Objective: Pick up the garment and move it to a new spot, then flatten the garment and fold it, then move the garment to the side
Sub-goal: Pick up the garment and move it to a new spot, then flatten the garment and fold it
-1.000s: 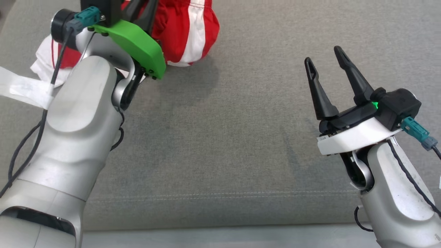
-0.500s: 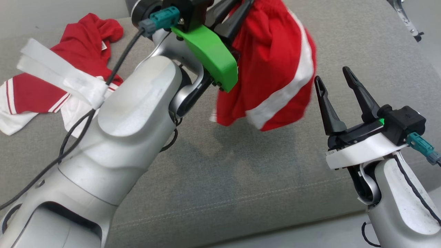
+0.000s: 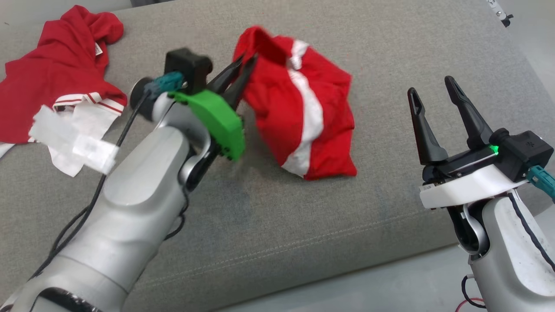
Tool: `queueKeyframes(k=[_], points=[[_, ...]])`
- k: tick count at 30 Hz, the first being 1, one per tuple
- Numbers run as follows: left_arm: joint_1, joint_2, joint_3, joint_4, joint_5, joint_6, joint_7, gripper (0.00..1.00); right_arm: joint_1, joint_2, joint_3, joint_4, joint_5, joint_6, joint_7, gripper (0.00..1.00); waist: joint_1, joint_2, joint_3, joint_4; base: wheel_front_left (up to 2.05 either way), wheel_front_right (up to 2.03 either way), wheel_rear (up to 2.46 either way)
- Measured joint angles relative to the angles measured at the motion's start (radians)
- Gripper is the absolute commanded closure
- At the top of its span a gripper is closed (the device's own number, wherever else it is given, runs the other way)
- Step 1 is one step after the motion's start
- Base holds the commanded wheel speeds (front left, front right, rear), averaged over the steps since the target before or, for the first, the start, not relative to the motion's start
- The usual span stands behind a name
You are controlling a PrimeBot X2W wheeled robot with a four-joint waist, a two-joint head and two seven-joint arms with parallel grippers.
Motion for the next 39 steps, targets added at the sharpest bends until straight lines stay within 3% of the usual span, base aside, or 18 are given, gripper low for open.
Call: queueKeyframes(k=[4,7,8,9,17,26,39], points=[[0.064,0.067,-0.003,0.106,0.014,0.000,-0.015,1.00,-0.001,0.000,0.000,-0.007,0.000,0.000,0.000,0.00,0.0000,0.0000,0.022,0.001,0.00,0.00,0.00],[0.076,0.079,0.016,0.164,0.014,0.005,-0.042,0.85,-0.002,-0.003,-0.001,-0.010,-0.001,0.000,0.000,0.00,0.0000,0.0000,0.036,0.009,0.00,0.00,0.00],[0.076,0.078,0.016,0.172,0.014,0.005,-0.044,0.18,-0.002,-0.003,0.000,-0.009,-0.001,0.000,0.000,0.00,0.0000,0.0000,0.037,0.012,0.00,0.00,0.00],[0.077,0.079,0.016,0.182,0.014,0.005,-0.044,0.00,-0.003,-0.003,0.005,-0.008,-0.001,0.000,0.000,0.00,0.0000,0.0000,0.038,0.015,0.00,0.00,0.00],[0.100,0.084,0.017,0.226,0.021,0.005,-0.066,0.00,-0.005,0.000,0.024,0.006,-0.002,0.000,0.000,0.00,0.0000,0.0000,0.029,0.033,0.00,0.00,0.00],[0.112,0.062,0.049,0.180,0.012,0.004,-0.091,0.00,-0.003,0.007,0.027,0.020,0.014,0.000,0.000,0.00,0.0000,0.0000,0.012,0.047,0.00,0.00,0.00],[0.106,0.057,-0.020,0.177,0.017,0.003,-0.049,0.00,0.019,0.011,0.033,0.038,0.038,0.000,0.000,0.00,0.0000,0.0000,0.038,0.030,0.00,0.00,0.00]])
